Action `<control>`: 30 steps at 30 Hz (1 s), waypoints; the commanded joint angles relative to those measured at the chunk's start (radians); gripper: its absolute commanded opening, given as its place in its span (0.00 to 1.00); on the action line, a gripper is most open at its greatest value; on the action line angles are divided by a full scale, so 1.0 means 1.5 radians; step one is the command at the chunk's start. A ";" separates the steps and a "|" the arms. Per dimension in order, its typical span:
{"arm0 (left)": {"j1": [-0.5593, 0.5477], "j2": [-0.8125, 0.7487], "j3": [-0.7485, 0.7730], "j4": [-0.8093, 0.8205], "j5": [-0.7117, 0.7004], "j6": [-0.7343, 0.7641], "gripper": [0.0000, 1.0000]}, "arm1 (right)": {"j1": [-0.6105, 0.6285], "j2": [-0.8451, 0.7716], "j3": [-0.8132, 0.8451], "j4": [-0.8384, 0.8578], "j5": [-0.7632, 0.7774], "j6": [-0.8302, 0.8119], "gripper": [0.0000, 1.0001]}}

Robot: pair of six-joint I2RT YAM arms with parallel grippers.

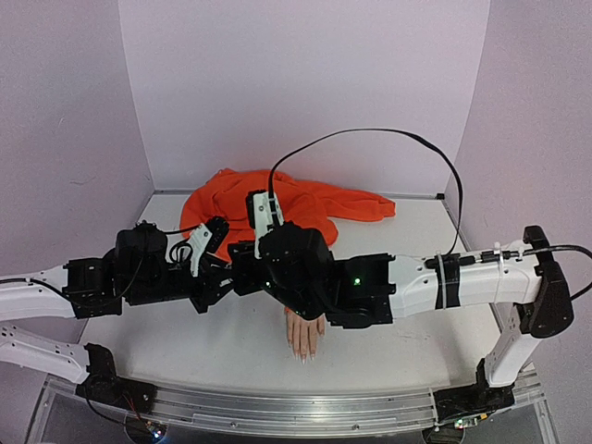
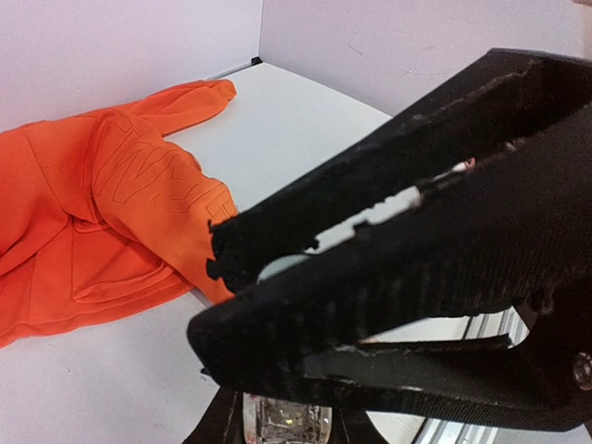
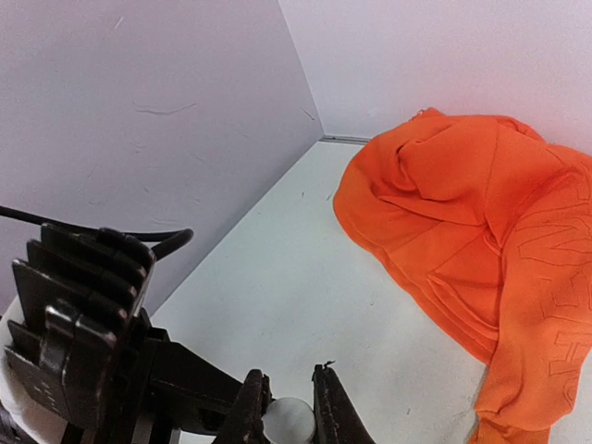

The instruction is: Paint the nails

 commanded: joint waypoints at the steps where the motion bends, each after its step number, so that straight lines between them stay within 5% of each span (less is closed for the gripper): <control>1: 0.028 -0.005 0.022 0.089 -0.126 -0.039 0.00 | 0.060 -0.030 0.009 -0.055 -0.024 0.004 0.00; 2: 0.028 -0.009 0.015 0.089 -0.115 -0.044 0.00 | 0.051 -0.038 0.003 -0.049 -0.047 -0.006 0.00; 4: 0.029 -0.020 0.001 0.089 -0.097 -0.057 0.00 | 0.030 -0.057 -0.013 -0.035 -0.105 -0.039 0.21; 8: 0.029 -0.030 -0.016 0.077 -0.058 -0.073 0.00 | -0.016 -0.097 -0.045 -0.014 -0.249 -0.098 0.40; 16: 0.031 -0.022 0.018 0.051 0.130 -0.069 0.00 | -0.158 -0.186 -0.158 0.073 -0.596 -0.079 0.68; 24: 0.031 0.002 0.074 0.059 0.461 -0.050 0.00 | -0.208 -0.211 -0.211 0.211 -0.899 -0.077 0.79; 30: 0.031 0.036 0.093 0.080 0.565 -0.057 0.00 | -0.208 -0.165 -0.195 0.315 -0.988 -0.024 0.69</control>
